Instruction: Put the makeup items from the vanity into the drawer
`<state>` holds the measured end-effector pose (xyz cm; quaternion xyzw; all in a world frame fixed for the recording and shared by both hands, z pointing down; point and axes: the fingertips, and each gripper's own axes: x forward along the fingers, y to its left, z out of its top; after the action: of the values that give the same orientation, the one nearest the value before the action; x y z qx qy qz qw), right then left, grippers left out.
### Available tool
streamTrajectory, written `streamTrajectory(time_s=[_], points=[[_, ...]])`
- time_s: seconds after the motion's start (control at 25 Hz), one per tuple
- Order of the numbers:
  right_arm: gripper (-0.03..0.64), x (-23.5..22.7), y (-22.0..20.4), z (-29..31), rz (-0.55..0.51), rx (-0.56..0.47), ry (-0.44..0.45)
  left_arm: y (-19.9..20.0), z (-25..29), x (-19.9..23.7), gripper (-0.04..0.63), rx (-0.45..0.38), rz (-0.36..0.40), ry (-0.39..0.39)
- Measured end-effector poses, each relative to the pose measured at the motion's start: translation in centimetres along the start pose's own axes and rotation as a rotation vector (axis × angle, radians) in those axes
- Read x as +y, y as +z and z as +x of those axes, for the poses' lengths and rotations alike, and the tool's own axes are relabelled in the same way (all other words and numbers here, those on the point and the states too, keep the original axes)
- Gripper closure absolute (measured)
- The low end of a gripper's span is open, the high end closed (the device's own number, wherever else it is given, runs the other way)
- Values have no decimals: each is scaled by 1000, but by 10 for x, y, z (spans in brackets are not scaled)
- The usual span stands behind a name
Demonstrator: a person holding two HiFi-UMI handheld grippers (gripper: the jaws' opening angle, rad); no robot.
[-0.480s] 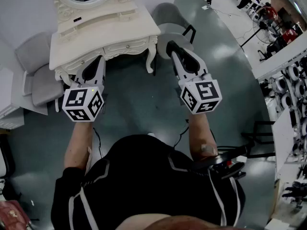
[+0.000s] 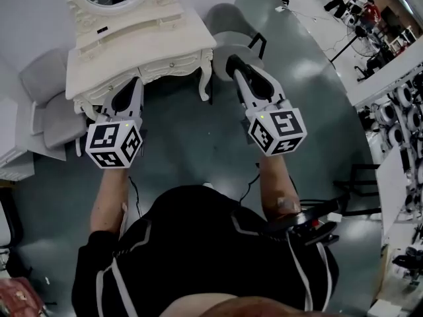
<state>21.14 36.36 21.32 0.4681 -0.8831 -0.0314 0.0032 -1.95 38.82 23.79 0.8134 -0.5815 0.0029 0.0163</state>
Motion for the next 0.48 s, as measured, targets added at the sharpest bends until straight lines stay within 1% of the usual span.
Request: streamTrajectory(time_s=[0.12,0.32,0.36,0.48], points=[[522,-9,-1,-7,8,-8,11,-2,4,-11,592,-1,3,1],[522,-23,-1,-14,15,-14,34,-3,14,-32,592,10,41,-9],[522,-28,-2,-17,15,-14,36,-4,17,-38,592,10,37,-12],[522,-45,-6,-22,17,-16,43,-6,26,-53,592,3,-12,-25]])
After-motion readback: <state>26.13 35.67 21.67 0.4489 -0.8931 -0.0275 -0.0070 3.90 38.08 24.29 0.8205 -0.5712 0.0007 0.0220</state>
